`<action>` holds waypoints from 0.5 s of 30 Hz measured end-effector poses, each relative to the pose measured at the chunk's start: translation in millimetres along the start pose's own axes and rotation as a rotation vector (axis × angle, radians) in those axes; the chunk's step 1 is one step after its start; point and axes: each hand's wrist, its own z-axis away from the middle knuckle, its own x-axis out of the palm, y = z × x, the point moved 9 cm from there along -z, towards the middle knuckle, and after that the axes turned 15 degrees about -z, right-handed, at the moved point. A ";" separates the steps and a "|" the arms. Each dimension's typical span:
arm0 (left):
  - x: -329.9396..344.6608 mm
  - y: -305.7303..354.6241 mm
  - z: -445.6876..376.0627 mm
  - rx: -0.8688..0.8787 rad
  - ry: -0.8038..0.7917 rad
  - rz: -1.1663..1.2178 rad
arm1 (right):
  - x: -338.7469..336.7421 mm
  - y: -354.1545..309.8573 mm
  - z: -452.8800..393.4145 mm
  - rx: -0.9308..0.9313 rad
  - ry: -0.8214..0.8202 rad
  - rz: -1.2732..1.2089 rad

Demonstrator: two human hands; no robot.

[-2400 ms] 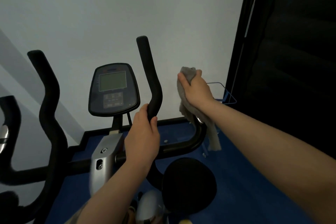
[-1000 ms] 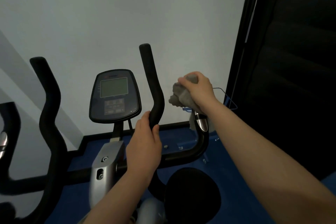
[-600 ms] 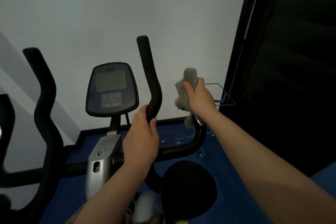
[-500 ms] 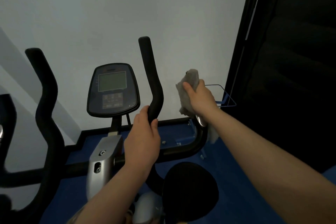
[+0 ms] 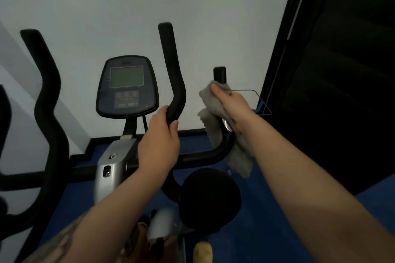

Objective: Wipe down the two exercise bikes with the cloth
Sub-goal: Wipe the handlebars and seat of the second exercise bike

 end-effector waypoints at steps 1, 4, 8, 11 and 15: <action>-0.3 0.1 0.5 0.001 0.002 0.004 | -3.7 5.7 5.0 0.012 0.010 -0.063; 1.7 -1.7 -0.5 0.002 0.009 -0.004 | -13.0 54.2 44.7 0.132 0.025 -0.275; 5.3 -6.6 1.1 0.000 -0.009 0.043 | -10.9 74.6 66.6 0.267 0.035 -0.383; 8.4 -11.7 -1.3 -0.019 -0.044 0.104 | -13.4 48.3 47.5 0.180 0.042 -0.235; 11.1 -15.9 1.3 -0.060 -0.042 0.147 | -17.3 49.9 64.7 -0.107 0.151 0.020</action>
